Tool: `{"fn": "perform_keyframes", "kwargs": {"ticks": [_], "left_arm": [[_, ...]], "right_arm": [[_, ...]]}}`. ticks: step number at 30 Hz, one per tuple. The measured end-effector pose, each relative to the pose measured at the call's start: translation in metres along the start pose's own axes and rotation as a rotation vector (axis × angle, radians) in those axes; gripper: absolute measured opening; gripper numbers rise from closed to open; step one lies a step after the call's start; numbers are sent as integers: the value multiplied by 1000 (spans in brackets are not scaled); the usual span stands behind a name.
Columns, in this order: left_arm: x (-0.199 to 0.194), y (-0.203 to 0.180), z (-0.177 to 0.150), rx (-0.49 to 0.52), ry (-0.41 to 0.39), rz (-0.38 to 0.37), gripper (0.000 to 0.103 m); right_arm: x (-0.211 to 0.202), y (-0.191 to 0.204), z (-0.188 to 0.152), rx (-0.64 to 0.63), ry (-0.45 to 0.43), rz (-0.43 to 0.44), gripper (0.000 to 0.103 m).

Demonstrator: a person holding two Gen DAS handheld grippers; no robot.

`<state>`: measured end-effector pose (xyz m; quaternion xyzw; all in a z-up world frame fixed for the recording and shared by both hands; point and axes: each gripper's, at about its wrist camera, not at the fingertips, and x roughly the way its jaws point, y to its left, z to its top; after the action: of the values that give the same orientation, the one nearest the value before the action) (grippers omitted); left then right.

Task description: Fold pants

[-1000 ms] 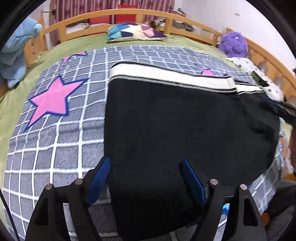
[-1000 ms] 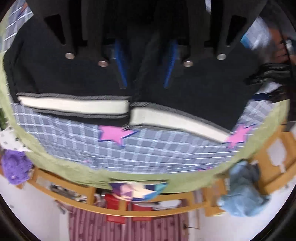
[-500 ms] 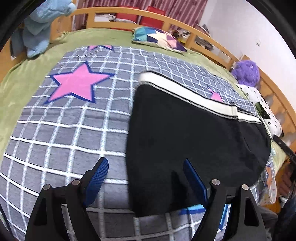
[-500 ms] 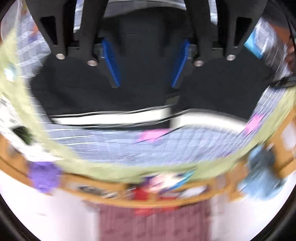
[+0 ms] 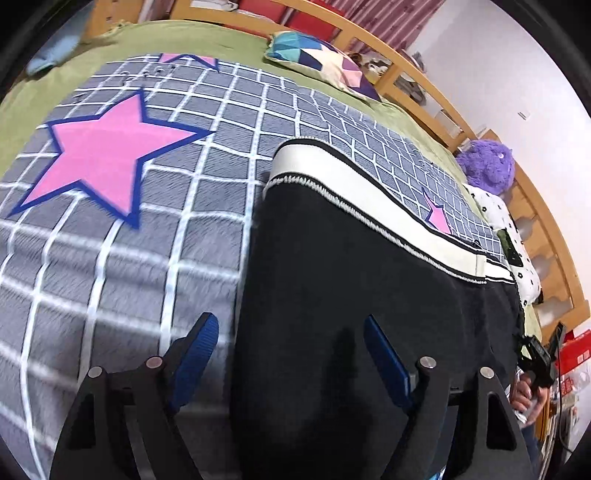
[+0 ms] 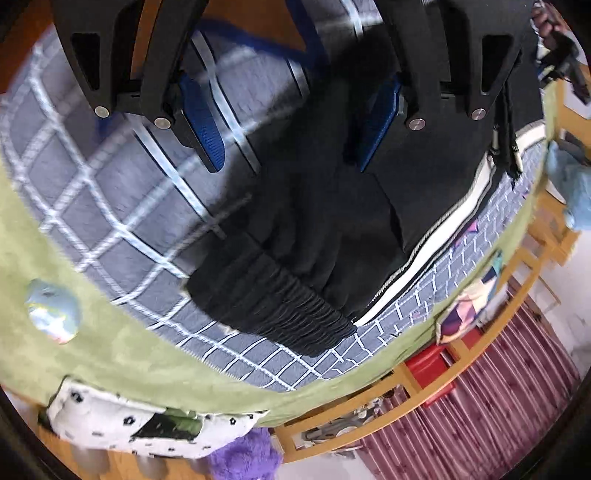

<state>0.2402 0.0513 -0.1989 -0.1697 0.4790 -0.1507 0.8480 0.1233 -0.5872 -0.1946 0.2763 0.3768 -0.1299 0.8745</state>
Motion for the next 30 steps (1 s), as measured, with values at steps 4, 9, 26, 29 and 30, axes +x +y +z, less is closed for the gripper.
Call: {"fn": "perform_keyframes", "kwargs": {"ticks": [4, 9, 26, 29, 30], "left_arm": [[15, -2, 17, 62, 54, -90, 77], [26, 11, 35, -48, 96, -183, 16], [-115, 49, 78, -31, -76, -131, 10], [-124, 76, 80, -30, -86, -1, 11], [-118, 83, 77, -12, -73, 46, 12]], "right_arm": [[23, 0, 17, 6, 10, 39, 73], [25, 7, 25, 5, 4, 33, 31], [-64, 172, 6, -129, -162, 218, 19], [-26, 189, -25, -156, -72, 238, 19], [-15, 190, -33, -154, -47, 224, 20]]}}
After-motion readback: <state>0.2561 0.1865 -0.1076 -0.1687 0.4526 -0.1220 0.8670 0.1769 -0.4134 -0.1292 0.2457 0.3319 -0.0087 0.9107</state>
